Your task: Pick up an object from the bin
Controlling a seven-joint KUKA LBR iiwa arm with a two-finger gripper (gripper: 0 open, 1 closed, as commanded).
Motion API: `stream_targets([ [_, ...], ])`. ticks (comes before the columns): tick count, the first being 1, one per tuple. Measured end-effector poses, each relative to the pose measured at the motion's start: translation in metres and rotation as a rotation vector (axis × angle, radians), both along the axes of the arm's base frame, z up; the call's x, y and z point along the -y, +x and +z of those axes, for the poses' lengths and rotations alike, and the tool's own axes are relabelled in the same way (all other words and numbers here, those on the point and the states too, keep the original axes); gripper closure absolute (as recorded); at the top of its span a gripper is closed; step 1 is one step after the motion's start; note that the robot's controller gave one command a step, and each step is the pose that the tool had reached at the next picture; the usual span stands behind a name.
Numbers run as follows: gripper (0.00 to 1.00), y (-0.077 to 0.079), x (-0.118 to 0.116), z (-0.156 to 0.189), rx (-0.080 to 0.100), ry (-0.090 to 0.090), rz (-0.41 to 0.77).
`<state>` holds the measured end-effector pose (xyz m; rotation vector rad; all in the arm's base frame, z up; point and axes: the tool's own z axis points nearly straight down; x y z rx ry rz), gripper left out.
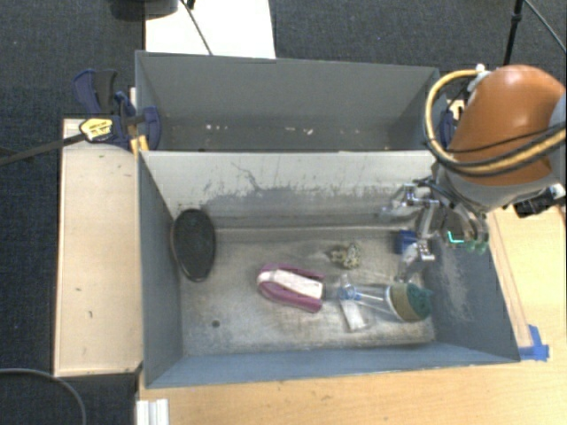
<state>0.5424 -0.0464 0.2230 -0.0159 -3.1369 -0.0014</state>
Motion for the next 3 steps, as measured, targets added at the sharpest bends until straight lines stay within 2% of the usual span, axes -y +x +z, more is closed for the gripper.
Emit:
stream_targets([
  [1, 0.00, -0.028, -0.008, -0.152, 0.014, -0.001, 0.145],
  [2, 1.00, -0.025, -0.008, -0.147, 0.025, -0.002, 0.148],
  [3, 1.00, -0.009, -0.009, -0.021, 0.014, -0.002, 0.128],
])
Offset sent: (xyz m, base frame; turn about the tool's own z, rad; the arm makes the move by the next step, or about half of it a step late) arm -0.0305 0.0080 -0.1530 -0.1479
